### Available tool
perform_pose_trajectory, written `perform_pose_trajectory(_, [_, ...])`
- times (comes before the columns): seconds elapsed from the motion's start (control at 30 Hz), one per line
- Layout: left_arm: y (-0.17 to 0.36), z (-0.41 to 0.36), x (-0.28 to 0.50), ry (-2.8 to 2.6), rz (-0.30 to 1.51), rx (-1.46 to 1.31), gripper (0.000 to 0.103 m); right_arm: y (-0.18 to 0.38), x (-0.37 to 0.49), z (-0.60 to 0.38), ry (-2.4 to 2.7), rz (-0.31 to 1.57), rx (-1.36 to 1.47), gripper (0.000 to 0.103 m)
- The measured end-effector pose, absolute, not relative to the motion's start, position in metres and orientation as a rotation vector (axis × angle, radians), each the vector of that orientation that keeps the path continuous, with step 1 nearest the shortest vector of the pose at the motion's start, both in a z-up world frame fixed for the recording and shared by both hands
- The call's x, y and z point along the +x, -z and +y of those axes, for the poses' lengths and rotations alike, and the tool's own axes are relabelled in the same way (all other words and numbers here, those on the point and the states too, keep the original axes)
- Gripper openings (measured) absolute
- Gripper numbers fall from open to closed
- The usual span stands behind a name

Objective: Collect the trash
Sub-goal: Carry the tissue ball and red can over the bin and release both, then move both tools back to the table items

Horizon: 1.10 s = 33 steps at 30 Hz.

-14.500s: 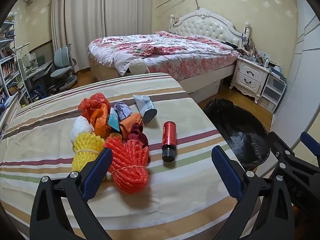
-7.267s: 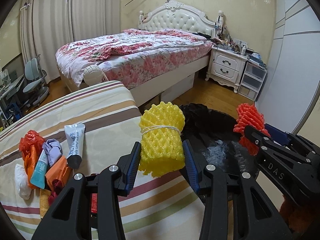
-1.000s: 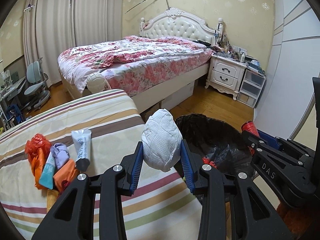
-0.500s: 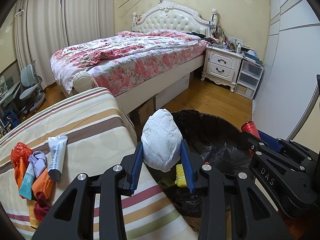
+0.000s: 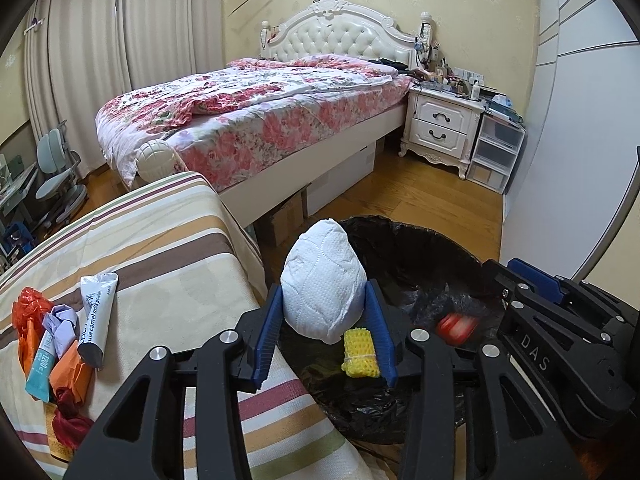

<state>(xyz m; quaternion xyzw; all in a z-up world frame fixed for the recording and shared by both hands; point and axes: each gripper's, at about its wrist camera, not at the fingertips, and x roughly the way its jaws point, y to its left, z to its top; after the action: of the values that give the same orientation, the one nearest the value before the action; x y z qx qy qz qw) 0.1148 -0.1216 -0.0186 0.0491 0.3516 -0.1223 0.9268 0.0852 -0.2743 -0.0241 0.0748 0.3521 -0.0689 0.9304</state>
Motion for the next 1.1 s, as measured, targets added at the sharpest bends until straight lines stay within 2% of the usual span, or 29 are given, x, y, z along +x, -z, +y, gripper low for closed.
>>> perform_pose_trajectory(0.07, [0.02, -0.121, 0.115, 0.241, 0.719, 0.099, 0.055, 0.024, 0.086, -0.275, 0.146, 0.722, 0.156, 0.03])
perform_pose_trajectory(0.13, [0.02, -0.119, 0.115, 0.233, 0.719, 0.094, 0.059, 0.024, 0.084, -0.276, 0.156, 0.717, 0.156, 0.039])
perform_pose_trajectory(0.27, [0.02, -0.116, 0.114, 0.215, 0.719, 0.09, 0.069, 0.025, 0.082, -0.278, 0.172, 0.715, 0.157, 0.041])
perform_pose_trajectory(0.5, [0.014, -0.106, 0.108, 0.185, 0.711, 0.085, 0.073, 0.021, 0.079, -0.276, 0.183, 0.705, 0.147, 0.057])
perform_pose_trajectory(0.83, [0.005, -0.079, 0.091, 0.142, 0.702, 0.067, 0.073, 0.016, 0.069, -0.255, 0.159, 0.705, 0.128, 0.066])
perform_pose_trajectory(1.1, [-0.003, -0.049, 0.071, 0.099, 0.694, 0.045, 0.073, 0.014, 0.059, -0.229, 0.111, 0.717, 0.117, 0.067])
